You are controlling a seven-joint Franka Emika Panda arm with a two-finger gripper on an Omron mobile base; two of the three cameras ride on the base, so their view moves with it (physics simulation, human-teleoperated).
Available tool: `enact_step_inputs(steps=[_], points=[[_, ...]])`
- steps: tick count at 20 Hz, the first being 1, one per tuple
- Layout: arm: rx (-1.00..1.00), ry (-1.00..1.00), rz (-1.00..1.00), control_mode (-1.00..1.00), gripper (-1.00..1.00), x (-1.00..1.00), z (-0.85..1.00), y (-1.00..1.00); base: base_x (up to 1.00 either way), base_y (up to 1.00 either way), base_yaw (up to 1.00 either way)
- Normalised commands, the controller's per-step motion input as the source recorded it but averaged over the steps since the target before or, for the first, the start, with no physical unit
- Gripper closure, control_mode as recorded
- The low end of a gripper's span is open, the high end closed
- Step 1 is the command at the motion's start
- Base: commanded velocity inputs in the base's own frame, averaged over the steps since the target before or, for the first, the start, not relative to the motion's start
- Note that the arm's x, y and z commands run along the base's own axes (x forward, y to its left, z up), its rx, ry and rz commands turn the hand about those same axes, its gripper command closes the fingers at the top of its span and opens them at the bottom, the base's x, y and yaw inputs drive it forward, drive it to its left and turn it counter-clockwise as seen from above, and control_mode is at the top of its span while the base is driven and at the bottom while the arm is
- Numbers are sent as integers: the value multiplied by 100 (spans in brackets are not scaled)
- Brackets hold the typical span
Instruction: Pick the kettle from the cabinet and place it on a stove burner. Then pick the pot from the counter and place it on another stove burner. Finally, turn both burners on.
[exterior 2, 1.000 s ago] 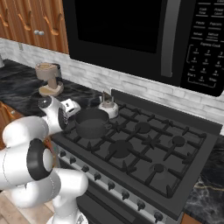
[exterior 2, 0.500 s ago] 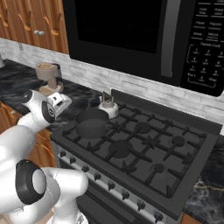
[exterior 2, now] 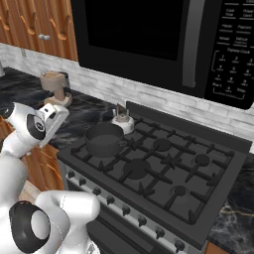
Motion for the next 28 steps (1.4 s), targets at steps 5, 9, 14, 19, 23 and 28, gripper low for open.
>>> enact_step_inputs(steps=[5, 9, 14, 19, 23, 28], points=[[-16, 0, 4, -100, -100, -42, 10, 21, 0, 0, 0], [-16, 0, 5, -100, -100, -40, 1, 24, 0, 0, 0], [-16, 0, 4, -100, -100, -35, 0, 23, 0, 0, 0], [-13, 0, 4, -100, -100, -26, -4, 15, 0, 0, 0], [-12, 0, 2, -100, -100, -12, -21, 1, 0, 0, 0], [-8, 0, 3, -100, -100, -1, -30, 0, 0, 0, 0]])
